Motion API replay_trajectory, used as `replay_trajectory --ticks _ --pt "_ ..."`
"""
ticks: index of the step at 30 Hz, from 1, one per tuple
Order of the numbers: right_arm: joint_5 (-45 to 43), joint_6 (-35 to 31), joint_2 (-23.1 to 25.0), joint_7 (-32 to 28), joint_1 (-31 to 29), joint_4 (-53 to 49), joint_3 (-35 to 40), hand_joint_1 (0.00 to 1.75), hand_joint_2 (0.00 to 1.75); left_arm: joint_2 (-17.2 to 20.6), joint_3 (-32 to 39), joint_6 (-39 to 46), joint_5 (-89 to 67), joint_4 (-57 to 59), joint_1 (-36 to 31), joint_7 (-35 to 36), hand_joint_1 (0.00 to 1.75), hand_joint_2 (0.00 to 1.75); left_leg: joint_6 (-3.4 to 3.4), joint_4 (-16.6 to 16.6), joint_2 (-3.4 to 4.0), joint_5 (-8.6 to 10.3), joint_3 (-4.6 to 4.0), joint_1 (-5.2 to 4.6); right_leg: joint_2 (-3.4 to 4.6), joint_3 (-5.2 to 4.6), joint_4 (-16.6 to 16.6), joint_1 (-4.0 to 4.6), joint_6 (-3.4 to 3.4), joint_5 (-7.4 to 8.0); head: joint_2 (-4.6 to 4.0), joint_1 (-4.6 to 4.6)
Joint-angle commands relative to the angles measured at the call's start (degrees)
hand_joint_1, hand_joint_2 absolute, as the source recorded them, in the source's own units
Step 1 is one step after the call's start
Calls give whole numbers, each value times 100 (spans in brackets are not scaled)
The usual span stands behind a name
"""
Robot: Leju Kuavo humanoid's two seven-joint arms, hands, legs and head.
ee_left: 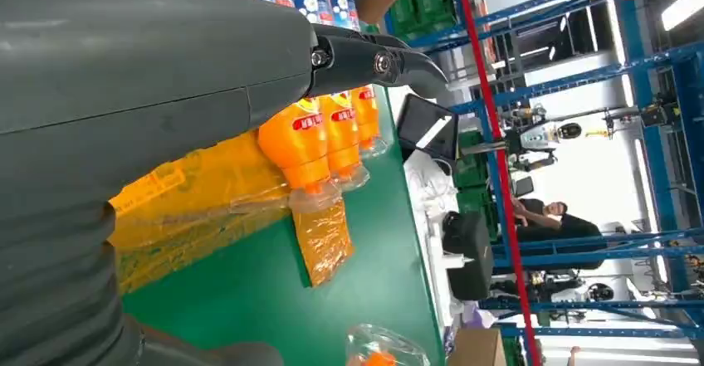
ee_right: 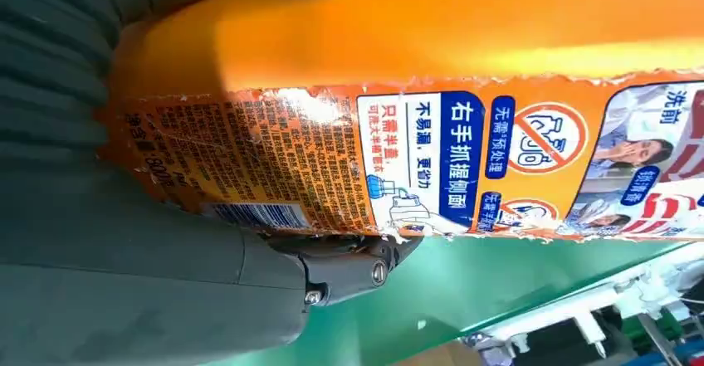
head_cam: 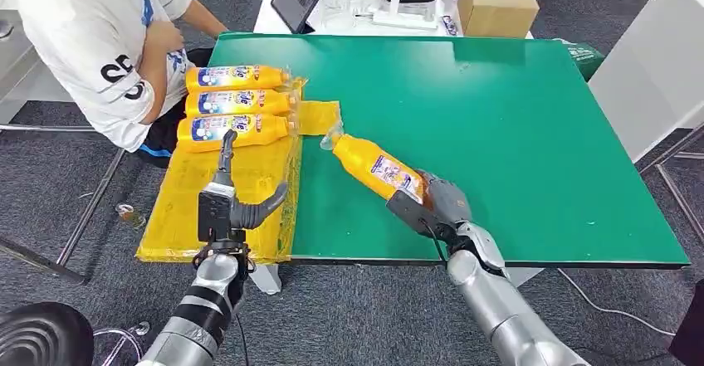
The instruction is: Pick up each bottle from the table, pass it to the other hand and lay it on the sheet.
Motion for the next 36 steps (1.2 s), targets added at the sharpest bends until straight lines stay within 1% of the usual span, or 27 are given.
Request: replay_trajectory --ticks 1,2,4,5,6,7,8,10,13,20,22,23,24,25,28,29,30,31,32,33,34,35,36 --pt "-19 33 42 12 -133 49 -132 175 175 -16 107 -24 14 109 -114 34 0 175 11 0 9 -13 26 -1 -2 25 -1 5 -19 -11 0 -2" --pt "-19 33 42 12 -133 49 -132 175 175 -16 107 -24 14 109 -114 34 0 175 8 -1 6 -8 15 -1 -2 14 -1 3 -13 -7 0 0" --pt "-19 33 42 12 -133 49 -132 175 175 -16 107 -24 14 109 -114 34 0 175 9 -1 8 -10 21 -1 -2 20 -1 4 -16 -9 0 -2" --pt "-19 33 42 12 -133 49 -132 175 175 -16 107 -24 14 109 -114 34 0 175 10 -1 9 -13 28 -1 -2 26 -1 5 -19 -12 0 -2" --pt "-19 33 42 12 -133 49 -132 175 175 -16 107 -24 14 109 -114 34 0 175 18 -6 14 -24 54 1 -5 53 -7 10 -33 -21 0 -2" --pt "-19 33 42 12 -133 49 -132 175 175 -16 107 -24 14 109 -114 34 0 175 18 -4 13 -23 52 0 -5 51 -7 10 -31 -20 0 -2" --pt "-19 33 42 12 -133 49 -132 175 175 -16 107 -24 14 109 -114 34 0 175 8 -1 6 -8 14 -2 -1 12 -1 2 -12 -6 0 -2" --pt "-19 33 42 12 -133 49 -132 175 175 -16 107 -24 14 109 -114 34 0 175 12 -1 9 -15 29 0 -2 28 -3 6 -18 -12 0 -2" --pt "-19 33 42 12 -133 49 -132 175 175 -16 107 -24 14 109 -114 34 0 175 7 -1 6 -6 12 -2 -1 10 -1 1 -10 -5 0 0" --pt "-19 33 42 12 -133 49 -132 175 175 -16 107 -24 14 109 -114 34 0 175 10 -1 9 -12 23 -1 -2 21 -1 4 -17 -10 0 -2" --pt "-19 33 42 12 -133 49 -132 175 175 -16 107 -24 14 109 -114 34 0 175 6 -1 6 -6 11 -1 -1 9 -1 3 -10 -5 0 -2" --pt "-19 33 42 12 -133 49 -132 175 175 -16 107 -24 14 109 -114 34 0 175 14 -1 12 -19 38 1 -3 37 -4 8 -24 -15 0 -2" --pt "-19 33 42 12 -133 49 -132 175 175 -16 107 -24 14 109 -114 34 0 175 9 -1 7 -10 19 -1 -2 18 -2 3 -14 -8 0 -2" --pt "-19 33 42 12 -133 49 -132 175 175 -16 107 -24 14 109 -114 34 0 175 12 0 9 -15 30 -1 -3 29 -2 6 -19 -13 0 -2" --pt "-19 33 42 12 -133 49 -132 175 175 -16 107 -24 14 109 -114 34 0 175 6 -1 4 -5 8 -1 -2 7 -1 2 -8 -4 0 -2" --pt "-1459 -1407 773 -1428 806 -1391 -1247 175 175 169 -184 -1464 1454 340 -134 1474 0 175 9 -1 7 -10 19 -2 -2 17 -1 3 -14 -9 0 -2" --pt "-1599 -2083 851 -2936 1253 -1900 -1054 175 175 138 -455 -3624 3112 172 23 1546 0 175 11 0 10 -14 26 0 -2 25 -2 5 -18 -11 0 -2" --pt "-1414 -2127 987 -2936 1594 -2191 -1061 175 175 150 -754 -4898 3265 118 96 1472 0 175 4 -7 3 -10 22 2 -5 20 -5 7 -17 -11 0 -2" --pt "-1351 -2114 1033 -2936 1669 -2278 -1084 175 175 150 -829 -4821 3273 121 96 1441 0 175 4 -15 -6 -18 42 7 -17 44 -14 13 -25 -22 0 0" --pt "-1328 -2085 1059 -2936 1638 -2261 -1121 175 175 152 -870 -4774 3288 117 70 1428 0 175 3 -12 -15 -13 33 6 -25 34 -11 10 -19 -21 0 6" --pt "-1313 -2054 1068 -2936 1606 -2233 -1152 175 175 163 -889 -4744 3308 115 57 1420 0 175 2 -7 -12 -8 16 2 -15 13 -3 4 0 -23 0 0" --pt "-1301 -2005 1072 -2936 1540 -2168 -1205 175 175 185 -908 -4714 3360 115 34 1423 0 175 6 -10 -14 -27 51 5 -25 49 -5 11 -18 -44 0 -7" --pt "-1302 -2004 1058 -2936 1521 -2161 -1221 175 175 197 -899 -4714 3367 112 25 1424 0 175 2 -2 -8 -12 0 2 -13 4 0 4 1 -23 0 -7"
